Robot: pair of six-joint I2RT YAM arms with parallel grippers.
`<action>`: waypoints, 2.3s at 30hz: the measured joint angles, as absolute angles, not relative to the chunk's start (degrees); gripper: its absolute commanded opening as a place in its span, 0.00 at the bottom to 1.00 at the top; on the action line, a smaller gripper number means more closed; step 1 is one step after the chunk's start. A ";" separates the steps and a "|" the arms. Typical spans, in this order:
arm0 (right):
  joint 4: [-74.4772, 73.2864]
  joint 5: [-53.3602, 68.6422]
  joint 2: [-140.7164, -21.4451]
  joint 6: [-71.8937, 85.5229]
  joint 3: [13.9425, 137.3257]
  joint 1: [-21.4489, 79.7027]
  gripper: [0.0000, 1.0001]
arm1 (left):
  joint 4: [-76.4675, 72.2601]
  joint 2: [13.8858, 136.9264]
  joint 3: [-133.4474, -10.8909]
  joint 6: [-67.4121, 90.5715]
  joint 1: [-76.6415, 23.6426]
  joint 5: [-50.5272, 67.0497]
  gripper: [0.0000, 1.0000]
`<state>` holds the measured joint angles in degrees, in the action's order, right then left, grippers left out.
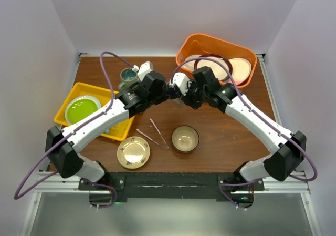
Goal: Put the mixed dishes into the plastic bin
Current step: Pick up the cup at the center of the board, then place the cup in the plastic bin.
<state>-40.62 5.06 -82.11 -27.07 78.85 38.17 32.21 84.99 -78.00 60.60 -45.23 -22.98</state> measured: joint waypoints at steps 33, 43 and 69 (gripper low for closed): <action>-35.53 16.97 -86.41 -16.60 94.54 17.41 0.00 | 6.39 49.87 -49.69 30.65 -43.13 -17.32 1.00; -28.86 9.30 -102.24 -8.08 104.53 17.19 0.00 | 6.87 46.11 -39.44 27.88 -43.13 -15.20 1.00; -18.04 -8.45 -126.26 14.13 117.75 15.66 0.00 | 6.92 44.69 -35.11 28.25 -43.13 -16.71 1.00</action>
<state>-18.04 -8.45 -126.26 14.13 117.75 15.66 6.92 44.69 -35.11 28.25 -43.13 -16.71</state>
